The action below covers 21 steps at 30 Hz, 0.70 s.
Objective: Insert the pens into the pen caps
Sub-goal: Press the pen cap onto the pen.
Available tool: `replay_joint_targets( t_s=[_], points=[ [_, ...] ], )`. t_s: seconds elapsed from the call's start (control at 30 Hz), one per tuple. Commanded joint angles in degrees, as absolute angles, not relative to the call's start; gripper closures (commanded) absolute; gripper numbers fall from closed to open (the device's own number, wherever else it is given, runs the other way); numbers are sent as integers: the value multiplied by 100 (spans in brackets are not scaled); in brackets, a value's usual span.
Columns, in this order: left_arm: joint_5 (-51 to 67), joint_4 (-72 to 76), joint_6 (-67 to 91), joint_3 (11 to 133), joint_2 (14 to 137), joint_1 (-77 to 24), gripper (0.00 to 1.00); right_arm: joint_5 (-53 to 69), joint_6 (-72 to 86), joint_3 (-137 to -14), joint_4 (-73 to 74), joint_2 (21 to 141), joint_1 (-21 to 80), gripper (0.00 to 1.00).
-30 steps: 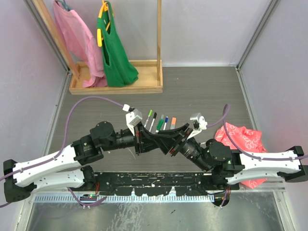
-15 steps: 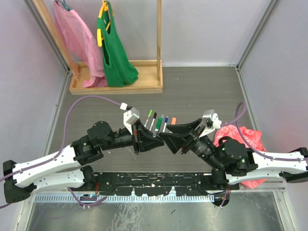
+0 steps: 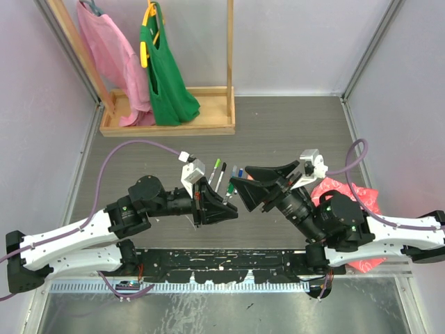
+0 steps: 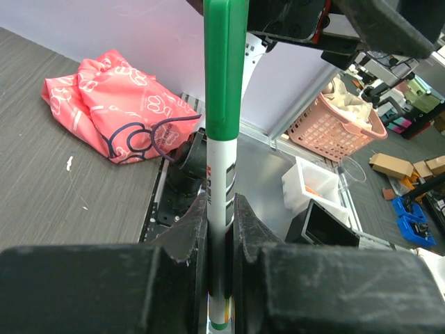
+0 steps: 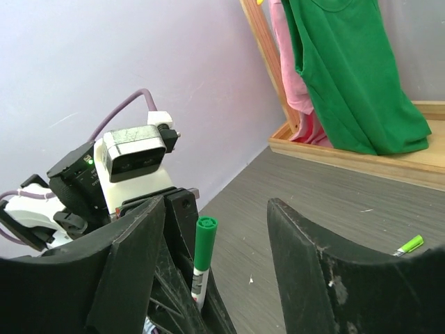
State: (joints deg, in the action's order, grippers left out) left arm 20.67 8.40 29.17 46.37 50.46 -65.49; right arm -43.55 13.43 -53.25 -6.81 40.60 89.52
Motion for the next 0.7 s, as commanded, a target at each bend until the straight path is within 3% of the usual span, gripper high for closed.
replay_joint_targets(
  t_s=[0.0,0.17,0.4,0.6,0.67],
  points=[
    [2181,1187,2945,4675,5022,-6530,100,-4468,1231,-5698,-889,4373,8982,36],
    [2180,1163,2936,4693,4970,-6533,100,-4482,1395,-5786,-765,4593,8974,45],
    [2162,1151,2918,4674,4959,-6536,100,-4368,1511,-5689,-837,4561,8965,64],
    [2020,1160,2894,4658,4916,-6540,100,-4399,1661,-5518,-734,4606,8956,95],
    [1908,1152,2869,4656,4879,-6539,100,-4486,1756,-5484,-603,4649,8952,100]
  ],
)
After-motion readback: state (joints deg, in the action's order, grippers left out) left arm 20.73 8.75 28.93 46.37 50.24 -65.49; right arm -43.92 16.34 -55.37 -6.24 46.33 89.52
